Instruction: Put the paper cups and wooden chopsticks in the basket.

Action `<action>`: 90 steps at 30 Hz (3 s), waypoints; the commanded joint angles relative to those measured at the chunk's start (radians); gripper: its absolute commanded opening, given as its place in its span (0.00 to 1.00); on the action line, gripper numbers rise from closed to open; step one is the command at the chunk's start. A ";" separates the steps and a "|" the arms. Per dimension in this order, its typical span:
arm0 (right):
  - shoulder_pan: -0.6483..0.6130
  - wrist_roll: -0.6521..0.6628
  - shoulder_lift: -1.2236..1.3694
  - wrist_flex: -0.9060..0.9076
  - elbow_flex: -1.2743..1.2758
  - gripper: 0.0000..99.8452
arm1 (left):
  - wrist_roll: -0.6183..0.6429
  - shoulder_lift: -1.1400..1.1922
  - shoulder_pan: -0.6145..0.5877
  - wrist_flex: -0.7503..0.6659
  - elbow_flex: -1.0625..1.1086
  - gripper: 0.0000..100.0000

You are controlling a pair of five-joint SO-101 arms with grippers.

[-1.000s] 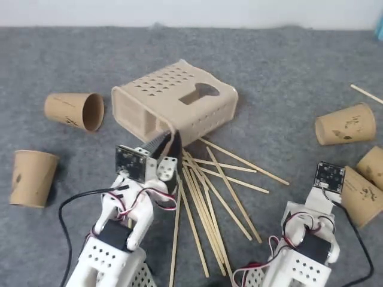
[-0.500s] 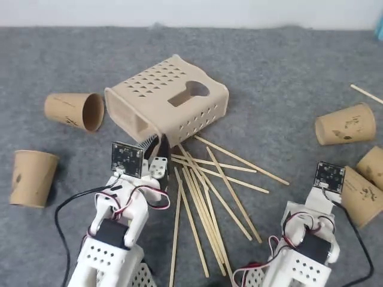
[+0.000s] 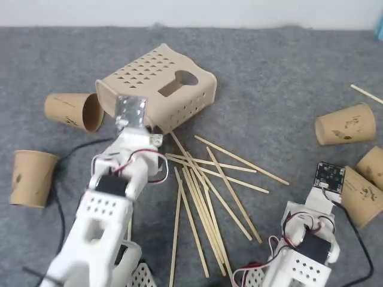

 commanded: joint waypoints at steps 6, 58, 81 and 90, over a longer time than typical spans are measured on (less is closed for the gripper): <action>0.015 0.011 -0.018 0.004 -0.038 0.03 | -0.011 0.350 -0.081 -0.110 -0.133 0.20; 0.008 0.011 -0.018 -0.002 -0.044 0.03 | 0.026 1.847 0.064 0.746 -2.327 0.26; 0.010 0.011 -0.018 -0.002 -0.044 0.03 | 0.026 2.156 0.150 0.707 -2.853 0.01; 0.010 0.011 -0.018 -0.002 -0.044 0.03 | 0.031 1.923 0.141 0.815 -2.853 0.01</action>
